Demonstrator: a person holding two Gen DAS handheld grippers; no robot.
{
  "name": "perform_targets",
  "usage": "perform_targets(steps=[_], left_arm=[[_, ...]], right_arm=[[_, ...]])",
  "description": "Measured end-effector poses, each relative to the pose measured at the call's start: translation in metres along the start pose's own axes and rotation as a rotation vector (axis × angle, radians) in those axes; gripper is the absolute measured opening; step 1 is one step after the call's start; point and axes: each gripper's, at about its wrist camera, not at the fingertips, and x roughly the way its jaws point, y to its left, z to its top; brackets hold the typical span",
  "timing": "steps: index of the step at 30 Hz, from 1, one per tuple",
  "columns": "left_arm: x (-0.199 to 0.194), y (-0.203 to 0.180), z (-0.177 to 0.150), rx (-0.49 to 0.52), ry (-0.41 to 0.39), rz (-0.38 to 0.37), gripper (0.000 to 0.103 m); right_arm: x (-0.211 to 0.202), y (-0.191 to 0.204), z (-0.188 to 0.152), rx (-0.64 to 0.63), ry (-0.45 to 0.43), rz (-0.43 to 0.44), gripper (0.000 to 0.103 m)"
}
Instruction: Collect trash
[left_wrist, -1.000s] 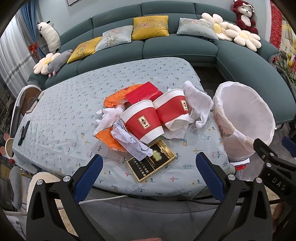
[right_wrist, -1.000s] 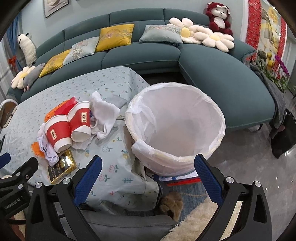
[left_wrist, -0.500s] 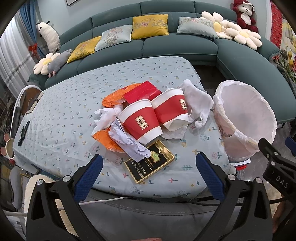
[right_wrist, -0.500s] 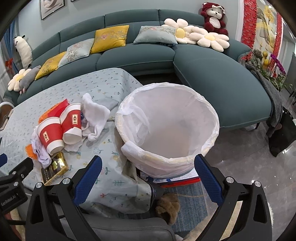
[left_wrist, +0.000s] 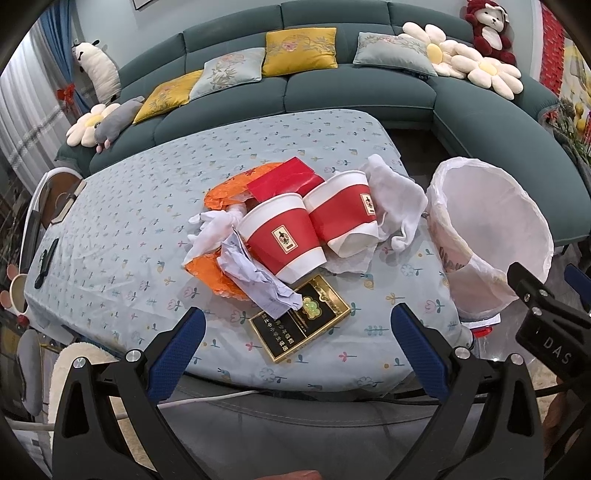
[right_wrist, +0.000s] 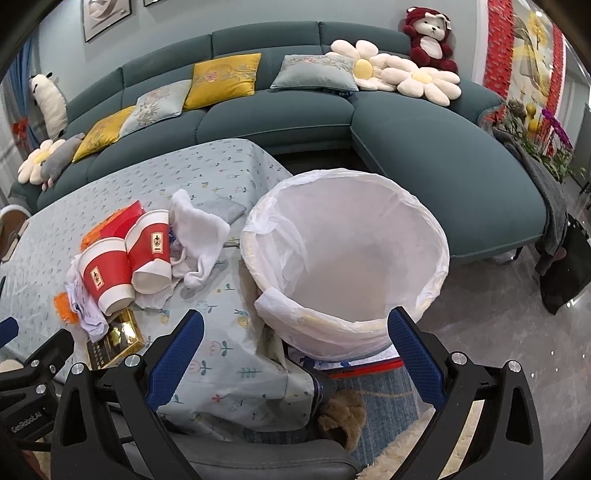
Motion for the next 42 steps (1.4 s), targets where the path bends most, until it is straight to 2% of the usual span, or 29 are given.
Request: perform_targets(steps=[27,32,42], left_arm=[[0.006,0.007,0.001,-0.014,0.007,-0.017,0.096],[0.008,0.006,-0.001,-0.009,0.018,-0.016,0.096],[0.007,0.006,-0.002,-0.013,0.012,-0.017,0.096]], right_arm=[[0.0,0.024,0.0,-0.097,0.004,-0.03,0.095],[0.001,0.017,0.0,-0.06,0.012,-0.025,0.095],[0.001,0.02,0.003,-0.069,0.007,-0.016,0.095]])
